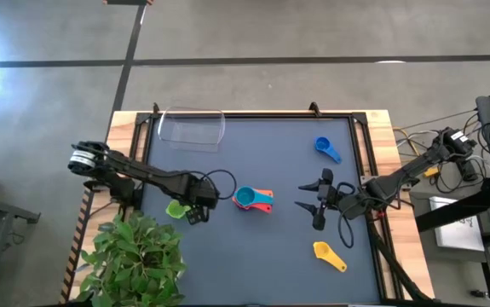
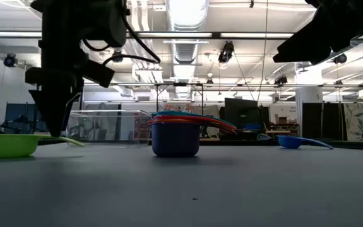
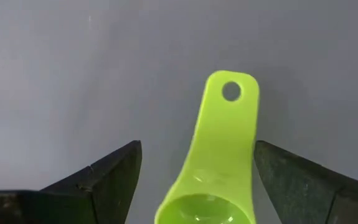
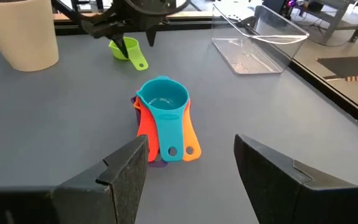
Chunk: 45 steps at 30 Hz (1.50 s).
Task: Nest measuring cups in basket
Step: Stack the green measuring cup on top of the light blue measuring cup
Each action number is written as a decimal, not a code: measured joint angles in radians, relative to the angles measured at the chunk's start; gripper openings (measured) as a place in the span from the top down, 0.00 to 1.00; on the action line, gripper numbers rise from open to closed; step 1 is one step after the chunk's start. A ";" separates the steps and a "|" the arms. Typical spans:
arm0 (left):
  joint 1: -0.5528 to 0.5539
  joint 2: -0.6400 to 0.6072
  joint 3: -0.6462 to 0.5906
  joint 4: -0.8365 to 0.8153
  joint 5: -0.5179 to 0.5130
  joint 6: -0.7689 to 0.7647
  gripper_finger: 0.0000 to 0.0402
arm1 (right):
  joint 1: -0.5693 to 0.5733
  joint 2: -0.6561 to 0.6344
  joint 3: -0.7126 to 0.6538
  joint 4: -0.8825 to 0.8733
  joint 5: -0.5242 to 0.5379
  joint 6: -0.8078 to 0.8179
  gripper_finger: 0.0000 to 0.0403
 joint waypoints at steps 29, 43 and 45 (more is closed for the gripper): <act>0.061 0.003 -0.050 0.135 0.132 0.074 0.68 | 0.000 0.000 0.000 -0.006 0.001 0.003 0.44; 0.063 0.002 0.326 0.010 0.077 0.257 0.68 | 0.000 0.000 0.000 -0.006 0.002 0.002 0.44; 0.067 0.004 0.373 0.005 0.073 0.281 0.67 | 0.000 0.000 0.000 -0.006 0.002 0.002 0.44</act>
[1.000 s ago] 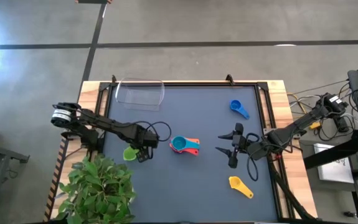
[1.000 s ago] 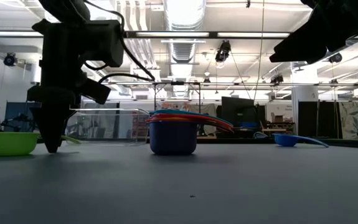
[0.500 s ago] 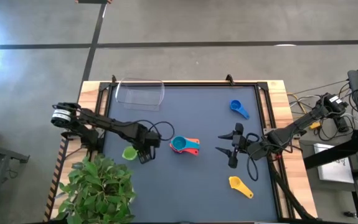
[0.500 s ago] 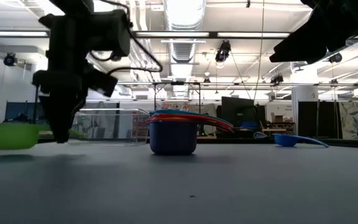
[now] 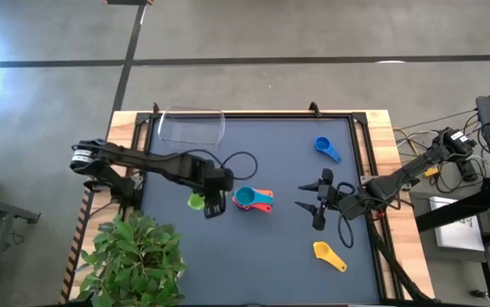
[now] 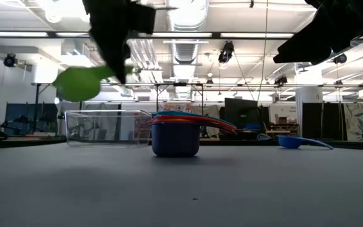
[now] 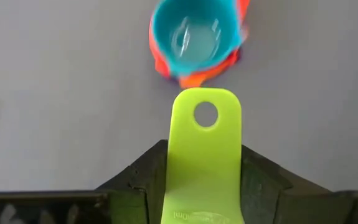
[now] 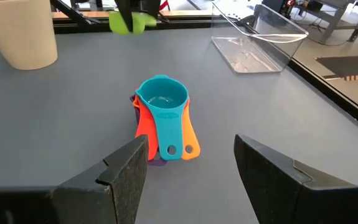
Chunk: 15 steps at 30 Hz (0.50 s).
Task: Nest measuring cups in basket
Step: Stack the green measuring cup on top of the light blue measuring cup
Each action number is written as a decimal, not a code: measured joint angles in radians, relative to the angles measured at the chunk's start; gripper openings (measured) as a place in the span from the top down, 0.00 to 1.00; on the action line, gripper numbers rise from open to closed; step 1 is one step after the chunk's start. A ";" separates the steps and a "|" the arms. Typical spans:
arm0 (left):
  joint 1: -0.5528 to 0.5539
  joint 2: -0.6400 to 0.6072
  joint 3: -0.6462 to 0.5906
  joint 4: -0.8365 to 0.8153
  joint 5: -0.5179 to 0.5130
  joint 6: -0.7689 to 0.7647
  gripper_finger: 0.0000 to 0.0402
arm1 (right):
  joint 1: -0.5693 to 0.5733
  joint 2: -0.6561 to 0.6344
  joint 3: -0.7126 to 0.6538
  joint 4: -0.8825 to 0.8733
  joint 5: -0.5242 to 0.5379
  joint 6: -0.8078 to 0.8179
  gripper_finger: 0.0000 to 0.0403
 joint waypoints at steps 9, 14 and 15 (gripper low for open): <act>0.006 0.117 0.215 0.082 -0.015 0.176 0.66 | 0.000 0.000 0.000 0.000 0.001 -0.003 0.44; 0.018 0.241 0.367 0.044 0.001 0.287 0.66 | 0.000 0.000 0.000 -0.002 0.002 -0.004 0.44; 0.023 0.265 0.395 0.035 0.011 0.302 0.66 | 0.000 0.000 0.000 -0.003 0.001 -0.004 0.44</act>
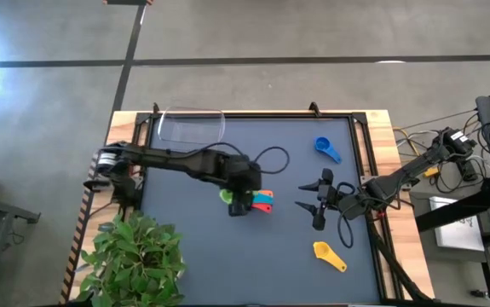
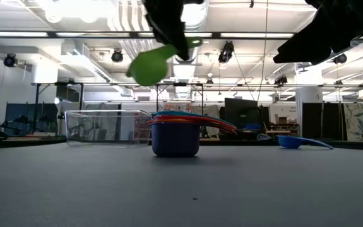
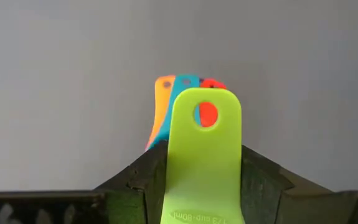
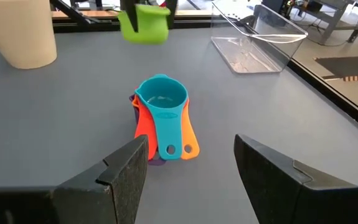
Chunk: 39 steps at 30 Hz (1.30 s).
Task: Nest measuring cups in basket
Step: Stack the green measuring cup on top of the light blue measuring cup, then stack the blue measuring cup on top of the green measuring cup
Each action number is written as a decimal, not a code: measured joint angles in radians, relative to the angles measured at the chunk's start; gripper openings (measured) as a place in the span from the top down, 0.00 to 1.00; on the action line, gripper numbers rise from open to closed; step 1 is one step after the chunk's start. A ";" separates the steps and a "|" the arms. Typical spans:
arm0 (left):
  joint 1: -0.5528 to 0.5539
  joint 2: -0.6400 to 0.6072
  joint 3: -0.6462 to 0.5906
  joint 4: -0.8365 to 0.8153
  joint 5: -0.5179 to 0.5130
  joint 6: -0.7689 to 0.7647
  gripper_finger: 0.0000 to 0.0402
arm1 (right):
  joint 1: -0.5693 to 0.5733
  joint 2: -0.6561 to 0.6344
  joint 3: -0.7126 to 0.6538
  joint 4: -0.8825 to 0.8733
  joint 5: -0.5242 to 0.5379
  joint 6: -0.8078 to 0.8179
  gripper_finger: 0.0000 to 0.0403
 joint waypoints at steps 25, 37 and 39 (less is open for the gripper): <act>0.040 0.283 0.224 -0.074 0.026 0.156 0.62 | -0.001 0.000 0.000 -0.043 0.001 -0.011 0.44; 0.040 0.258 0.233 -0.137 0.026 0.088 0.38 | -0.001 0.000 0.000 -0.051 0.001 -0.010 0.44; 0.040 0.223 0.242 -0.149 0.026 0.062 0.38 | -0.001 0.000 0.000 -0.056 0.002 -0.009 0.44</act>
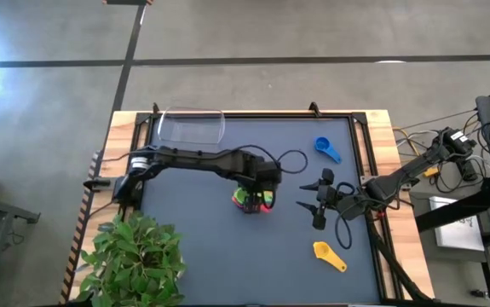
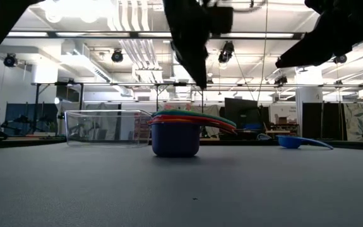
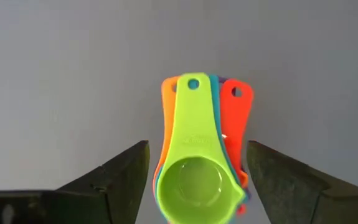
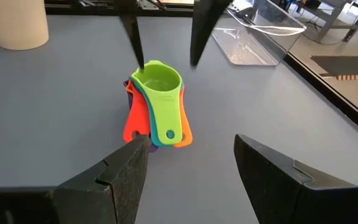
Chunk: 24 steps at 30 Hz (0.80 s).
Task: Nest measuring cups in basket
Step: Stack the blue measuring cup on top of the green measuring cup
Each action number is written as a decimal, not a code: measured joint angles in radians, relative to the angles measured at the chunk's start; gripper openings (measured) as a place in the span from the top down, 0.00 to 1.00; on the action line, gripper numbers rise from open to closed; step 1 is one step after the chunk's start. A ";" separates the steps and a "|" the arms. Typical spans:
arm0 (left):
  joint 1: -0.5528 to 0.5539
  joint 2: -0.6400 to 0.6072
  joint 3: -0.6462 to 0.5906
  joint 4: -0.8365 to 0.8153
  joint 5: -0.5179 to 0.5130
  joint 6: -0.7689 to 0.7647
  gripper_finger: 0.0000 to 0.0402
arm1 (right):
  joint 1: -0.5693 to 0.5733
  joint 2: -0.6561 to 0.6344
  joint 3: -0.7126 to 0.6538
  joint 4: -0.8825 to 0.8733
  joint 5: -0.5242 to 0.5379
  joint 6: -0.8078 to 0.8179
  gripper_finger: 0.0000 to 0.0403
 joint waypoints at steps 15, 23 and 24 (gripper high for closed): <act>-0.103 -0.566 -0.528 0.554 -0.062 -0.141 0.40 | 0.000 0.000 0.000 -0.001 0.000 0.002 0.44; -0.175 -0.831 -1.105 1.354 -0.207 -0.200 0.42 | 0.000 0.000 0.000 -0.001 0.006 0.038 0.44; -0.180 -0.843 -1.157 1.433 -0.232 -0.198 0.42 | 0.000 0.000 0.000 0.001 0.006 0.057 0.44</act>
